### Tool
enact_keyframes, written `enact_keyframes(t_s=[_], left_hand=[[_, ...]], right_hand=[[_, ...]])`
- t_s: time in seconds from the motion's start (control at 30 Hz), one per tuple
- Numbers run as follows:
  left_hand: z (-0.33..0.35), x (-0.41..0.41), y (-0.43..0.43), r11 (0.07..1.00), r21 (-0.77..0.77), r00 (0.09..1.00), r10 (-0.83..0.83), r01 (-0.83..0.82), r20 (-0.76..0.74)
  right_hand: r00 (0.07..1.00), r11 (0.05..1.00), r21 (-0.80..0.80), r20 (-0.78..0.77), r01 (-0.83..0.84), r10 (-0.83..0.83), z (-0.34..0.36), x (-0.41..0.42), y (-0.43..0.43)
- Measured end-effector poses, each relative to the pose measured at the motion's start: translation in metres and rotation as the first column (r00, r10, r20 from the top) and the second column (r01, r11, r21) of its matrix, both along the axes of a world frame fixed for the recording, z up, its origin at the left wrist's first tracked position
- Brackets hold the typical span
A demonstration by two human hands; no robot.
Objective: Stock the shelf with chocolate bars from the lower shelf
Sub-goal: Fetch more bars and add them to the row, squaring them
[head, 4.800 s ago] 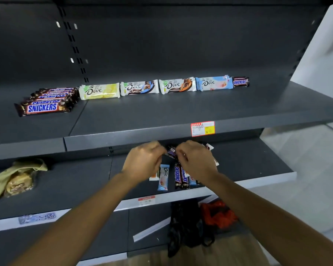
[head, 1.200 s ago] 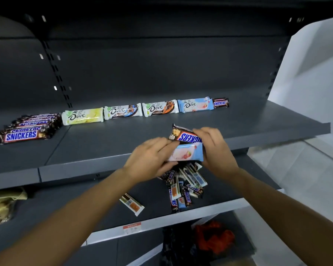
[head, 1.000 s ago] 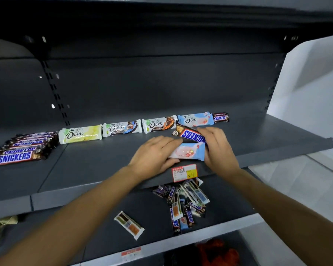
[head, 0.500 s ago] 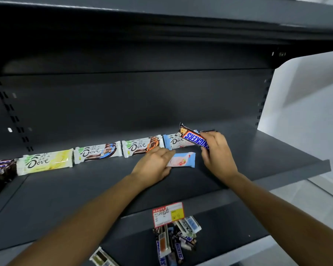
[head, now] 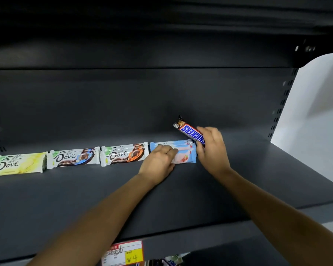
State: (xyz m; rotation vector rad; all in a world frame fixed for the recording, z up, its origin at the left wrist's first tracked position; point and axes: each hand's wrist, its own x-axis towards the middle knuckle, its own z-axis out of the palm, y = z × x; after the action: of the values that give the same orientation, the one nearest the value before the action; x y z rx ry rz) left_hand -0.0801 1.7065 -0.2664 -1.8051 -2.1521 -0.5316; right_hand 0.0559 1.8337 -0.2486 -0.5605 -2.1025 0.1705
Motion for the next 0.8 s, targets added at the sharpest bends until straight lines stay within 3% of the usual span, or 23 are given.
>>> enact_keyframes(t_s=[0.3, 0.47, 0.8], left_hand=[[-0.006, 0.000, 0.020, 0.996, 0.070, 0.999, 0.046, -0.048, 0.027], [-0.009, 0.001, 0.020, 0.995, 0.065, 0.997, 0.074, -0.074, 0.000], [-0.008, 0.002, 0.025, 0.985, 0.057, 0.981, 0.155, -0.162, 0.117]], right_hand=[[0.997, 0.994, -0.111, -0.070, -0.022, 0.014, -0.014, -0.003, 0.020], [0.998, 0.994, -0.110, -0.062, -0.020, 0.013, -0.017, -0.001, 0.021], [0.998, 0.995, -0.089, -0.038, -0.046, 0.042, -0.022, -0.005, 0.014]])
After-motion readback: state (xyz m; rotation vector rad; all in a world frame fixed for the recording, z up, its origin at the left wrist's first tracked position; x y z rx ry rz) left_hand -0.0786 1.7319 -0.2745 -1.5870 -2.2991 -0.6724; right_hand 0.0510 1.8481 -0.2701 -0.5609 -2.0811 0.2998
